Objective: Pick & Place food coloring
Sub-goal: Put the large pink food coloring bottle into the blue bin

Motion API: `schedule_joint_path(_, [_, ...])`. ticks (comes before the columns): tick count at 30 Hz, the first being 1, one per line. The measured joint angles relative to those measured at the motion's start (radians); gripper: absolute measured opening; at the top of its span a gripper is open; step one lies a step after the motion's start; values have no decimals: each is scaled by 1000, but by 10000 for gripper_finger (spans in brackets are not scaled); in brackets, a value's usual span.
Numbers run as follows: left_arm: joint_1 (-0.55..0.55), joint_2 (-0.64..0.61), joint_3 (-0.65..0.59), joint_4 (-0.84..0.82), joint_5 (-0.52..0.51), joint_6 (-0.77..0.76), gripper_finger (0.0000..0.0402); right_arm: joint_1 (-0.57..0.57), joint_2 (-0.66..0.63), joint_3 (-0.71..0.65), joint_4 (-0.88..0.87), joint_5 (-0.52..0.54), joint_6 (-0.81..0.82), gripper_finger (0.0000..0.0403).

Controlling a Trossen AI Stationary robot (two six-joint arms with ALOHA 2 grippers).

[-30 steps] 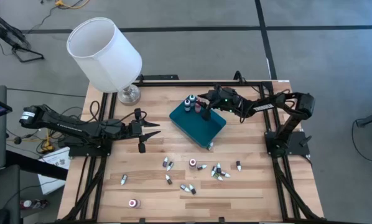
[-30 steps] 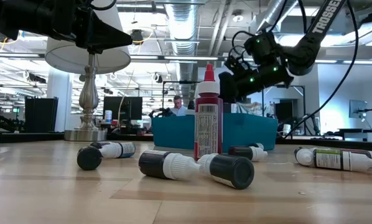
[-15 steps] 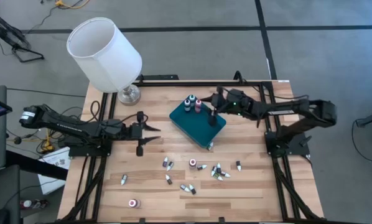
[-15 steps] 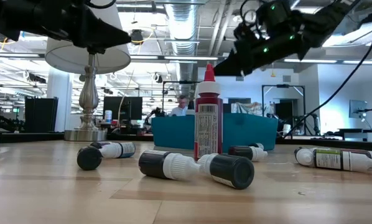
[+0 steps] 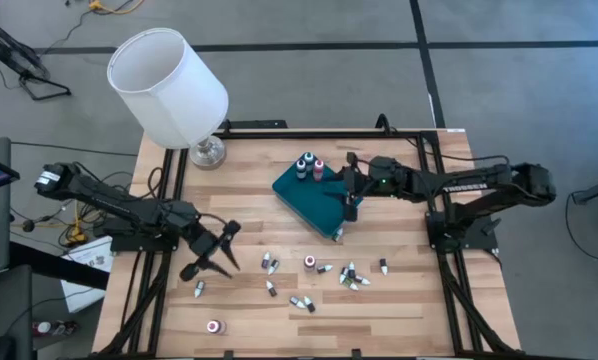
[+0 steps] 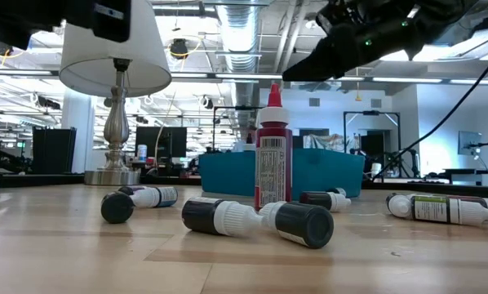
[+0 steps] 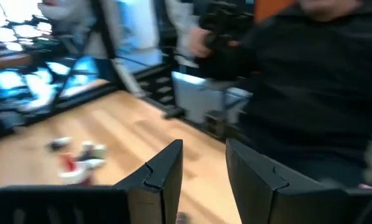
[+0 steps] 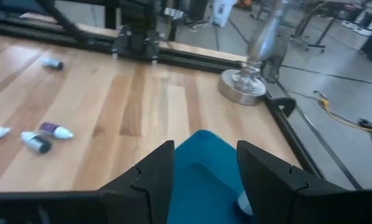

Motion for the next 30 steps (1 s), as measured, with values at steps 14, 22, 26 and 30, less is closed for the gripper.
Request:
schedule_joint_path(14, [-347,2,-36,-12,-77,-46,116,148,1,0,-27,0,-4,160])
schedule_joint_path(22, [-520,94,-37,83,-233,-39,116,210,1,0,-27,1,27,159])
schedule_joint_path(26, [-552,198,-37,169,-271,-36,116,237,1,0,-25,7,27,159])
schedule_joint_path(30, [-556,292,-37,264,-284,-62,116,267,1,0,-24,58,27,159])
